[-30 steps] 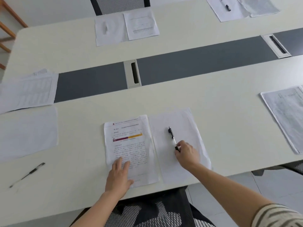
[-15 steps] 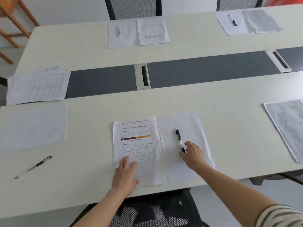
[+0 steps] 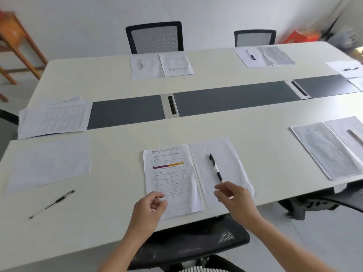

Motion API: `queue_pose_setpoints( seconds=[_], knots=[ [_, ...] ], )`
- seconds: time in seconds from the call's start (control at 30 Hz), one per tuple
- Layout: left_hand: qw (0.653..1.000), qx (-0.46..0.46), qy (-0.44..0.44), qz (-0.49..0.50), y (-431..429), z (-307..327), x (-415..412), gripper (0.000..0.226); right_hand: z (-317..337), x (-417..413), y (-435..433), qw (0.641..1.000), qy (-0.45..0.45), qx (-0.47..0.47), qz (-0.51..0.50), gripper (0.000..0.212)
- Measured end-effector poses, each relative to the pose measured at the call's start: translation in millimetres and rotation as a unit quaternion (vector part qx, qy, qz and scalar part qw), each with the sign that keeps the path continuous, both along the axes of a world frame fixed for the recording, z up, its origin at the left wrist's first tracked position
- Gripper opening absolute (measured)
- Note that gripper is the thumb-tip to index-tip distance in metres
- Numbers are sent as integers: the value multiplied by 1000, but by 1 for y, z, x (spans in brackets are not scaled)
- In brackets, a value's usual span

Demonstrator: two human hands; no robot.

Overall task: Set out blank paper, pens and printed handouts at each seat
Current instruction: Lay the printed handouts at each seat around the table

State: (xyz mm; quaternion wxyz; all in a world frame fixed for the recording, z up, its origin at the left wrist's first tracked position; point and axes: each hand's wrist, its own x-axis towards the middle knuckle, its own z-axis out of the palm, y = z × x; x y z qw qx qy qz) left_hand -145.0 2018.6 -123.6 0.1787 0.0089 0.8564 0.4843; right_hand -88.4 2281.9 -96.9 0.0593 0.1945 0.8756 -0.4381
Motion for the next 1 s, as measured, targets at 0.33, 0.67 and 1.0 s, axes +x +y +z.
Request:
queue_pose_setpoints(
  seconds=[0.33, 0.67, 1.0],
  knots=[
    [972, 96, -19, 214, -99, 45, 169, 10, 16, 63, -107, 981, 4, -96, 168, 6],
    [917, 113, 1, 383, -256, 51, 278, 38, 16, 95, -292, 940, -24, -125, 317, 9],
    [892, 94, -7, 442, -476, 51, 322, 10, 14, 104, -525, 924, -21, -135, 358, 8]
  ],
)
